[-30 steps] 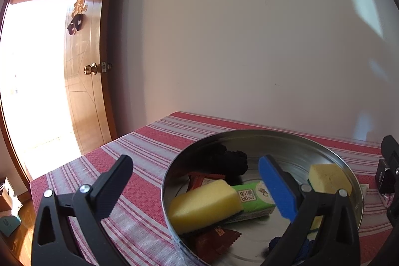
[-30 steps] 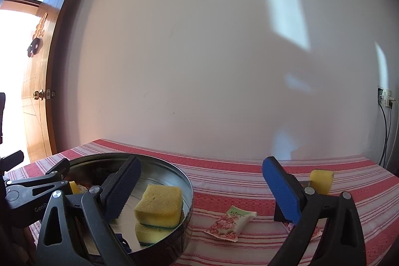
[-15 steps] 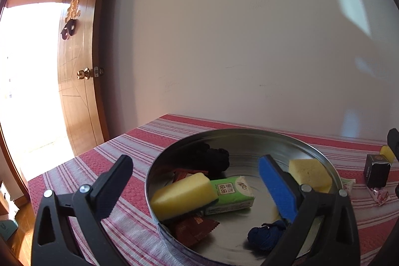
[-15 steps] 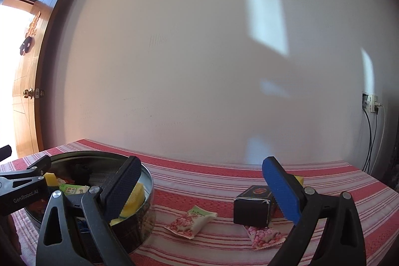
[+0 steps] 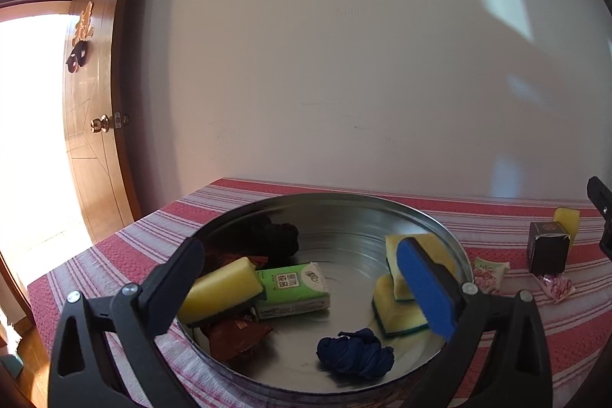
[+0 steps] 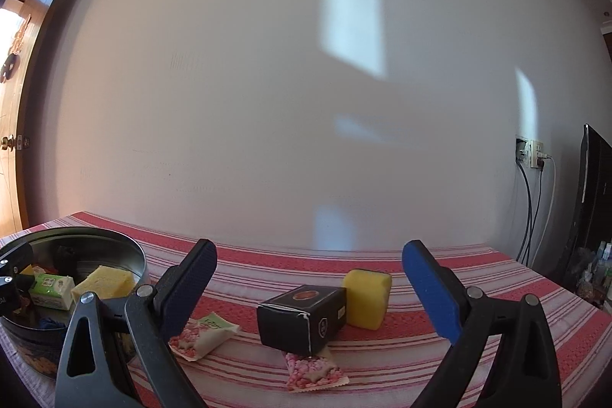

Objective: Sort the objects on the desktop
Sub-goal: 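Withdraw both open tools from the tin toward the black box and yellow sponge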

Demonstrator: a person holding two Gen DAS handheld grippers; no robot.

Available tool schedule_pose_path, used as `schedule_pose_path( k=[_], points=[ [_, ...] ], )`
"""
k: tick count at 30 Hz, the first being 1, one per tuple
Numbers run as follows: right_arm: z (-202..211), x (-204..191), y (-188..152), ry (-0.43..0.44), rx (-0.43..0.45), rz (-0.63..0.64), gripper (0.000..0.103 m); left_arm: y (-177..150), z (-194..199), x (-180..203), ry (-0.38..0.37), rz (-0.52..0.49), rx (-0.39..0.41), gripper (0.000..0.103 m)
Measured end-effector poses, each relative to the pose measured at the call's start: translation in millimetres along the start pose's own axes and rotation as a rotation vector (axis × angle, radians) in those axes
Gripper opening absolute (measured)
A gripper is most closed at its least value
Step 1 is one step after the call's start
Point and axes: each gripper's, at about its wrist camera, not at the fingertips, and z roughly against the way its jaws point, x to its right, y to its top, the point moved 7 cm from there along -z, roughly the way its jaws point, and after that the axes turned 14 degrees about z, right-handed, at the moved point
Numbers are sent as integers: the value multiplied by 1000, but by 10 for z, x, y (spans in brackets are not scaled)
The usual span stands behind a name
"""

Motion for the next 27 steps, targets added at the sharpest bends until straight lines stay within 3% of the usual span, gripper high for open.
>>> schedule_pose_path(
  k=[10, 20, 27],
  points=[
    [-110, 527, -170, -95, -46, -14, 99, -108, 89, 470, -166, -64, -32, 102],
    [-155, 931, -312, -153, -83, -24, 99, -420, 214, 1437, -317, -328, -51, 102],
    [-175, 1346, -437, -190, -114, -102, 99, -628, 75, 2148, -459, -318, -193, 102]
  ],
)
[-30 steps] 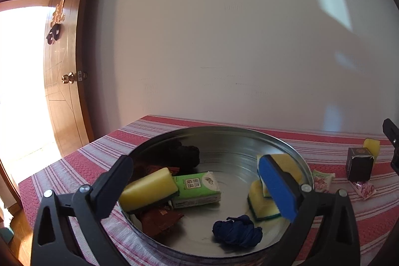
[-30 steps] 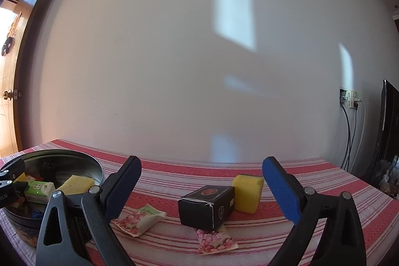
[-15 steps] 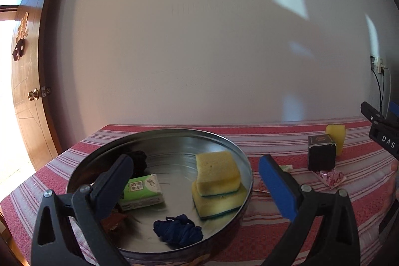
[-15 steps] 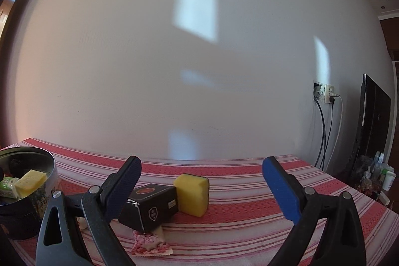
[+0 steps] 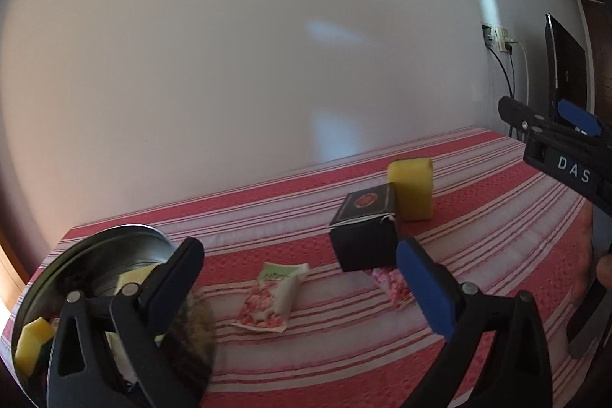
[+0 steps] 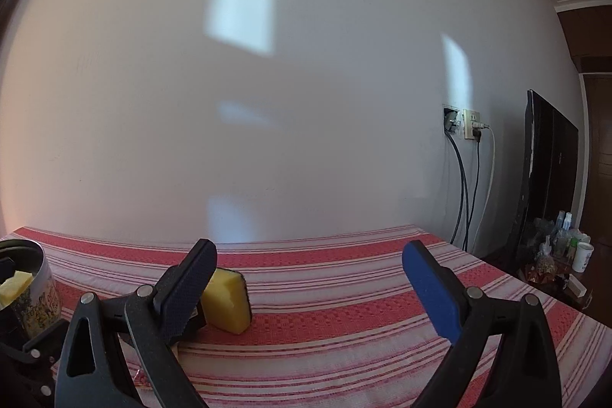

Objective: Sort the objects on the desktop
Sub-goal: 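Withdraw both open tools from the tin toward the black box and yellow sponge, then grasp the black box with the left tool while the right tool grasps the yellow sponge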

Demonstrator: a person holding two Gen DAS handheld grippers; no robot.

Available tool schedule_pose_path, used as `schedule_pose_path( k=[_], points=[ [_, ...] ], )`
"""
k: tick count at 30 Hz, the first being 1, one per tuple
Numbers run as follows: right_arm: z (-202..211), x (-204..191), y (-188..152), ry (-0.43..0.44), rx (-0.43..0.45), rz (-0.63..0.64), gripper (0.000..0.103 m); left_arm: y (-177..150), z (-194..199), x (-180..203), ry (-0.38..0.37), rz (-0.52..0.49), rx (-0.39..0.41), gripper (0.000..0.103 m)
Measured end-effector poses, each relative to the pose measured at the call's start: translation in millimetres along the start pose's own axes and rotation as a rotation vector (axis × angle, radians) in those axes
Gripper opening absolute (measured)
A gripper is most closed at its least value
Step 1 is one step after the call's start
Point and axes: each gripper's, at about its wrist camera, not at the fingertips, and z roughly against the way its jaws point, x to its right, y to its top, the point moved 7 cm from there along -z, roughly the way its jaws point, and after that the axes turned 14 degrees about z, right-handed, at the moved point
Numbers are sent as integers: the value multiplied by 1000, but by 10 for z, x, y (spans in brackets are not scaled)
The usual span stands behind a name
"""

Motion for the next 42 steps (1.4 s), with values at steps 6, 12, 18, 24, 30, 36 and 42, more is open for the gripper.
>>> schedule_pose_path(
  k=[6, 12, 18, 24, 30, 36, 42],
  points=[
    [-184, 387, -191, -16, -106, -141, 99, 87, -497, 425, -133, 3, -103, 102],
    [-250, 474, -274, 1, -149, -211, 99, 88, -1049, 515, -109, 81, -246, 102],
    [-269, 355, -278, 22, -158, -159, 99, -25, -1212, 488, -133, 144, -347, 61],
    [-271, 339, -312, 13, -166, -146, 99, -81, -1081, 556, -196, 114, -354, 56],
    [-303, 343, -349, 28, -183, -155, 99, 100, -578, 478, -215, 116, -125, 56],
    [-469, 255, -422, 117, -246, -181, 99, 116, -94, 124, -174, 171, -1, 56],
    [-897, -3, -466, 325, -377, -249, 99, 145, 119, -11, -149, 180, 76, 56]
  ],
)
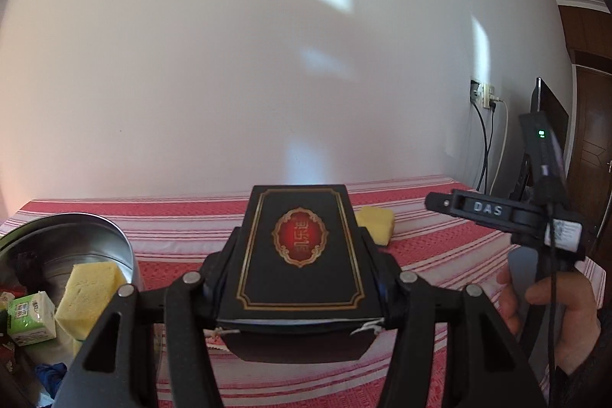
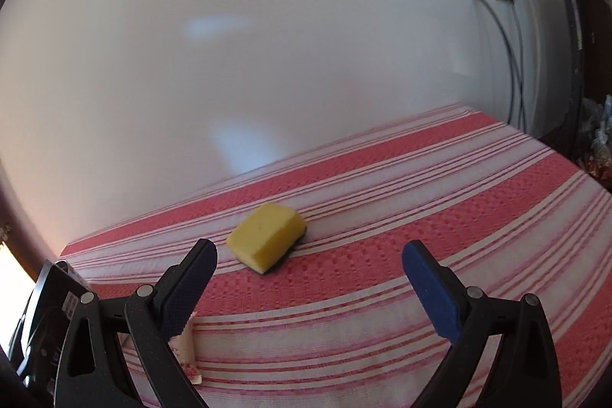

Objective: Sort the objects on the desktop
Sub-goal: 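Grasp the black box with the left tool while the right tool grasps the yellow sponge, then carry the black box and yellow sponge over the tin with both tools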

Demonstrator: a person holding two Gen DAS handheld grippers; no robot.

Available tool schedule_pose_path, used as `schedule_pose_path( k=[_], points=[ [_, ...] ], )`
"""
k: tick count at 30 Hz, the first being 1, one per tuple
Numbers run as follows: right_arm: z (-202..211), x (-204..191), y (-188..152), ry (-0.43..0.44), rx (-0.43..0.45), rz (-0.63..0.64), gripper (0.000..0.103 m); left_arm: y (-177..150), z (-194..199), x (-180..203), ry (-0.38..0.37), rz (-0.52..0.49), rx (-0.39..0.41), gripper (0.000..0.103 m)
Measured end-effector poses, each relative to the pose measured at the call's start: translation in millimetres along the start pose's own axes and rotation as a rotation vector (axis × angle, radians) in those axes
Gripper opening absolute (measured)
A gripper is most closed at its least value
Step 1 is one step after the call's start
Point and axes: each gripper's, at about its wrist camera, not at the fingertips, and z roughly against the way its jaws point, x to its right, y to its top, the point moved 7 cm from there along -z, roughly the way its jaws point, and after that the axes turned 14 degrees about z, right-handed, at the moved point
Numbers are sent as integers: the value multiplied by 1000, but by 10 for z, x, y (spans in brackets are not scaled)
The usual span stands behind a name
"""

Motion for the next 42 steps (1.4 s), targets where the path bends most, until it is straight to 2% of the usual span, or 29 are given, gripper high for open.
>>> schedule_pose_path(
  k=[6, 11, 13, 14, 15, 16, 20, 23, 27, 31, 37, 42],
  points=[
    [-672, -111, 71, 33, -173, -78, 99, 82, 95, -152, 29, 48, 53, 58],
    [-1097, -361, 78, 16, -258, -61, 98, 100, 24, -289, 37, 94, 19, 58],
    [-1238, -455, 33, 4, -290, -36, 89, 108, 1, -281, 37, 98, 18, 58],
    [-1267, -488, 34, -40, -289, 5, 72, 110, -23, -262, 36, 97, 16, 58],
    [-1286, -519, 37, -62, -297, 36, 63, 106, -31, -241, 37, 96, 15, 58],
    [-1299, -553, 35, -39, -296, 48, 63, 108, -45, -234, 39, 93, 13, 58],
    [-1212, -463, 8, 38, -246, -12, 62, 91, -16, -158, 41, 74, 17, 58],
    [-1012, -406, 57, 46, -160, -14, 62, 80, 77, -241, 42, 70, 24, 58],
    [-578, -557, 195, 0, 14, 57, 62, 71, 110, -261, 48, 81, 40, 58],
    [-210, -796, 140, -123, 140, 217, 63, 73, 134, -282, 54, 87, 48, 58],
    [76, -1073, 29, -184, 248, 330, 63, 51, 211, -274, 61, 82, 63, 58],
    [197, -981, 8, -176, 258, 338, 63, 36, 274, -277, 71, 88, 68, 58]
  ],
)
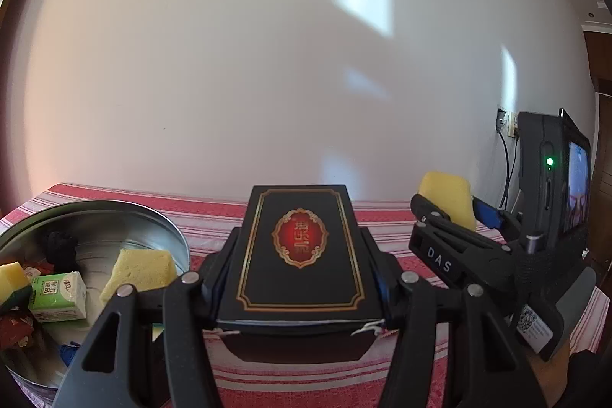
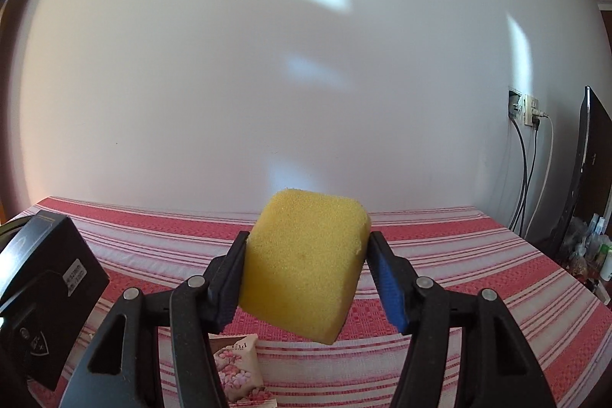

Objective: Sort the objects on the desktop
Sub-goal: 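Carry the black box and yellow sponge over the tin with both tools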

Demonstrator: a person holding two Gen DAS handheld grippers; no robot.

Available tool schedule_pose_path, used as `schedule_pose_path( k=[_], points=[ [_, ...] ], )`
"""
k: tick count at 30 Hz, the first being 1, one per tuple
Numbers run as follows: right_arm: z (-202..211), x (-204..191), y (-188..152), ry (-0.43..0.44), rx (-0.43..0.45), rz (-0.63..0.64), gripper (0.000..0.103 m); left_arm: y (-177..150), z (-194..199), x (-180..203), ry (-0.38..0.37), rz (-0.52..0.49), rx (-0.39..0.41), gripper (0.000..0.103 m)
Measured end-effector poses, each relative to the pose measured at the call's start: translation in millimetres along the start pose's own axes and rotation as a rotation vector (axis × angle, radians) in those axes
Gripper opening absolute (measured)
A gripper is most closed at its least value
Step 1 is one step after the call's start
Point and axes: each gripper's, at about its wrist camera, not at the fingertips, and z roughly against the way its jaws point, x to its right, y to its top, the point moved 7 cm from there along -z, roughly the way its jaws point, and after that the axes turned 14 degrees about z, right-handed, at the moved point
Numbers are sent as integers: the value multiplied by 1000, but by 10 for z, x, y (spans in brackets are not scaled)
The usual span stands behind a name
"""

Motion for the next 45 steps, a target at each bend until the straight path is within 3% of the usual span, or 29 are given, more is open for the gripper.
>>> schedule_pose_path(
  k=[10, 25, 32, 45],
  points=[
    [230, -110, 95, 22, 30, 10, 63, -30, 92, -4, 4, -22, 0, 58],
    [525, -341, 128, 41, 61, 26, 63, -4, 271, -206, -29, 71, 3, 58],
    [623, -424, 134, 53, 68, 26, 63, -2, 441, -215, -50, 51, 28, 58],
    [821, -797, 240, 113, 95, 52, 63, 101, 675, -468, -15, 44, 66, 58]
  ],
)
